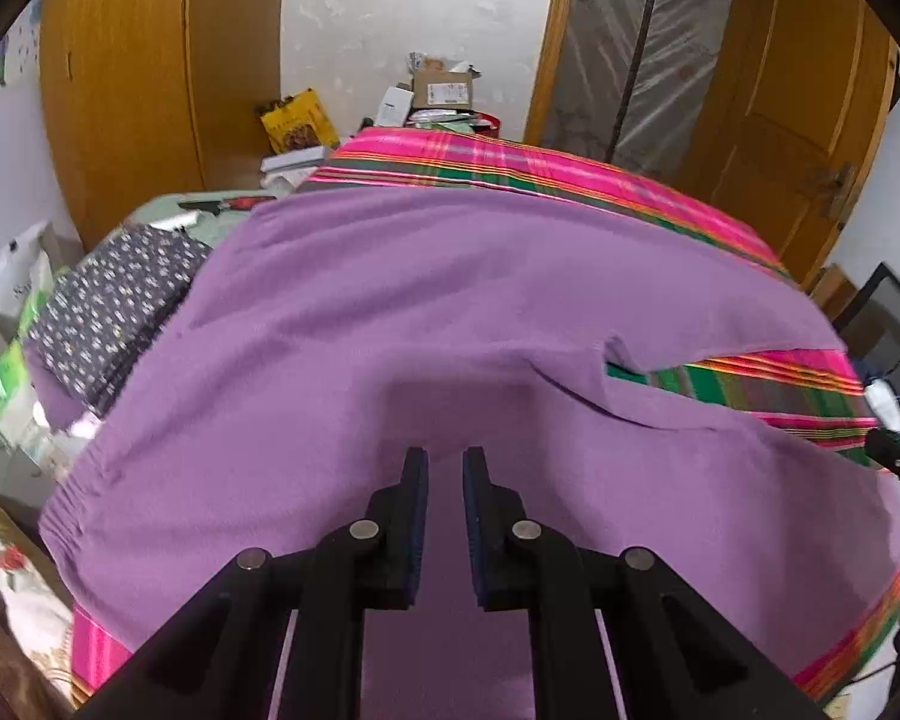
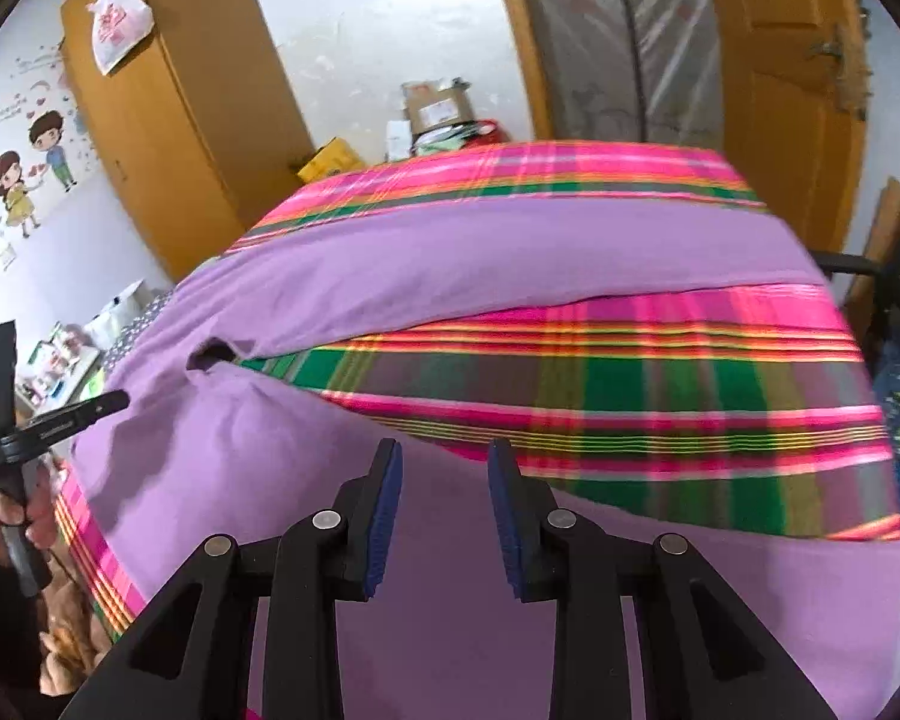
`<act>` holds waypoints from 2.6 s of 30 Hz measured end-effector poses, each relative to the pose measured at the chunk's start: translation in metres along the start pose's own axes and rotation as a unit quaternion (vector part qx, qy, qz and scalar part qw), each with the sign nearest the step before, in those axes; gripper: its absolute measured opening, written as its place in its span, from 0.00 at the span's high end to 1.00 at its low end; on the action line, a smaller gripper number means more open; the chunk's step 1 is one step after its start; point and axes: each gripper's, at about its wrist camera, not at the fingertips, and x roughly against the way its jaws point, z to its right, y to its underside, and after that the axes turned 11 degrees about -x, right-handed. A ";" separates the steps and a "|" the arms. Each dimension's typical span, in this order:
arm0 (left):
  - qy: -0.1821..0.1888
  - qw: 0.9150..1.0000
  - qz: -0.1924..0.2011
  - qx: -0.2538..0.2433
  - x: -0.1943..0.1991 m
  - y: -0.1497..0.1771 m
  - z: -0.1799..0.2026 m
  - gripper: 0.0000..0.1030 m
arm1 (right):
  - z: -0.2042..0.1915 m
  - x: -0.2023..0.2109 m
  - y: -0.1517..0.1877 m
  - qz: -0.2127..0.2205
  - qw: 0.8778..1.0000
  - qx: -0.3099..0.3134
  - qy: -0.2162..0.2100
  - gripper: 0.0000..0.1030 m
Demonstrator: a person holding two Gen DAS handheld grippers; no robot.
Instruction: Fold clothes
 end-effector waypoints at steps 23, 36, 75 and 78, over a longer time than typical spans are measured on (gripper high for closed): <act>-0.048 0.997 0.044 -0.043 0.018 -0.024 0.020 0.88 | -0.044 0.008 -0.021 0.058 0.993 0.085 -0.057 0.70; -0.079 0.989 0.073 -0.097 0.036 -0.034 0.031 0.88 | -0.065 0.007 -0.026 0.044 0.985 0.149 -0.070 0.70; -0.011 0.998 -0.012 -0.062 -0.051 -0.130 -0.138 0.76 | -0.150 -0.103 -0.150 -0.047 0.949 0.300 -0.080 0.53; 0.002 0.997 -0.015 -0.071 -0.069 -0.138 -0.144 0.73 | -0.149 -0.126 -0.157 -0.057 0.948 0.303 -0.077 0.53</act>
